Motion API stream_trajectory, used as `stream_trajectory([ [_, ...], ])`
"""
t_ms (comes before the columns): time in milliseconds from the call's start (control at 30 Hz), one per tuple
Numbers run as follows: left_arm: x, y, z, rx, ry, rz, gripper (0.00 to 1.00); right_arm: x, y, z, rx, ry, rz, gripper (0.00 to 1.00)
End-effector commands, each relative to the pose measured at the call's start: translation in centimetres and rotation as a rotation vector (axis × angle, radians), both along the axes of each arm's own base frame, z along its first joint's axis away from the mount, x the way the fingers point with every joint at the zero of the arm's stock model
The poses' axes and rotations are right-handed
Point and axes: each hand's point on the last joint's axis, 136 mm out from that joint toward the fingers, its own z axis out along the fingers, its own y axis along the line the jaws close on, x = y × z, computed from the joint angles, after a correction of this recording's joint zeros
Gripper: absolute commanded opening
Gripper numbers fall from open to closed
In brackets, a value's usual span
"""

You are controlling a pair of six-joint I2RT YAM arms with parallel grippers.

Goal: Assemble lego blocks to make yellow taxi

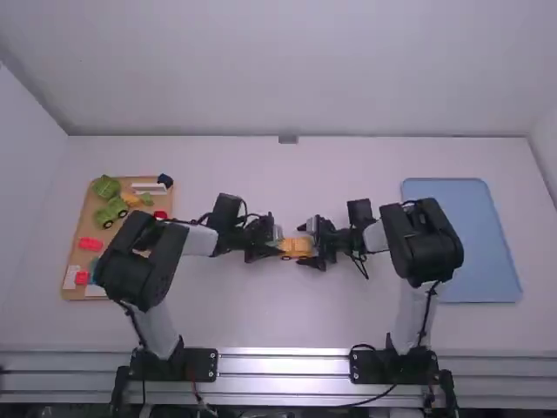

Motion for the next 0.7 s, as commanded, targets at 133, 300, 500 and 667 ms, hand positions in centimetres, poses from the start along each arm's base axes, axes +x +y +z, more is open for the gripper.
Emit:
stream_trajectory([
  [133, 1.1, -0.6, -0.4, -0.014, 0.024, -0.011, 0.06, -0.5, 0.5, -0.7, -0.012, -0.025, 0.04, 0.88],
  [300, 1.1, -0.7, -0.2, -0.012, 0.034, -0.018, 0.05, -0.4, 0.8, -1.7, -0.076, -0.023, 0.025, 0.69],
  [500, 0.9, -0.6, -0.5, -0.007, 0.047, -0.014, 0.03, -0.6, 1.2, -1.9, -0.091, -0.026, 0.034, 0.53],
  [667, 0.3, -0.4, -0.9, 0.009, 0.061, -0.026, 0.03, -0.5, 1.0, -1.9, -0.091, -0.022, 0.028, 0.52],
])
